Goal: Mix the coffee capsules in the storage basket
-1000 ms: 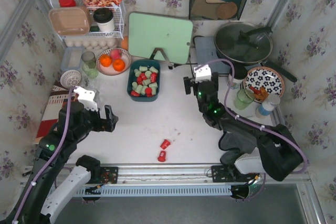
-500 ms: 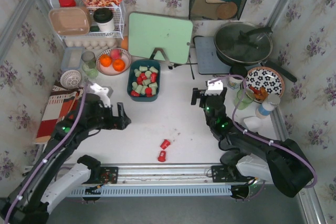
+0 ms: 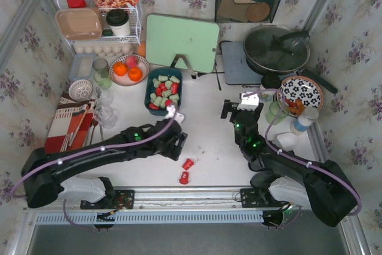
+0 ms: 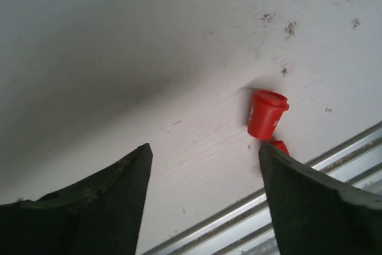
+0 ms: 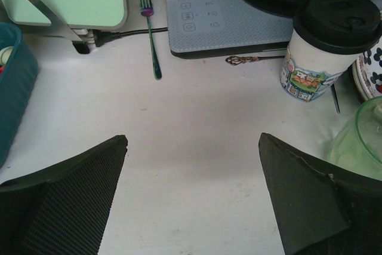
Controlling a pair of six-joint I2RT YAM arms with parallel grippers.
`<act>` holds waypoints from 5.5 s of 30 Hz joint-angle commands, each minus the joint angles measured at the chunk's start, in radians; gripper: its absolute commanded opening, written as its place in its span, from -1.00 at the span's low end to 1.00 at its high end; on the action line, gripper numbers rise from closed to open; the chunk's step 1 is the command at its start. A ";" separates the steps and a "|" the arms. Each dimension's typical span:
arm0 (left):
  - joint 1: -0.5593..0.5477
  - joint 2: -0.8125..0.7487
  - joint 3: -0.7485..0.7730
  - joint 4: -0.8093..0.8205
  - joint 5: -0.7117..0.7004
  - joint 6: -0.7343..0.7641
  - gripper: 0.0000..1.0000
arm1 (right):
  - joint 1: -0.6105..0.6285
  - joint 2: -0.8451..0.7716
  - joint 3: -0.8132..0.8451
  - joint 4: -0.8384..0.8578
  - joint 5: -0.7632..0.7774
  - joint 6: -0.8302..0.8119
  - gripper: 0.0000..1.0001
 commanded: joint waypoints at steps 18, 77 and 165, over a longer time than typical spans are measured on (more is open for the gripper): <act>-0.190 0.345 0.072 0.151 0.091 0.053 0.01 | -0.001 0.024 0.007 0.038 0.038 0.003 1.00; -0.185 0.347 0.116 0.252 -0.077 0.072 -0.56 | 0.000 0.041 0.016 0.032 0.028 0.005 1.00; 0.607 -0.463 0.056 -0.260 0.221 0.317 0.54 | 0.206 0.052 0.171 -0.408 -0.656 -0.208 0.85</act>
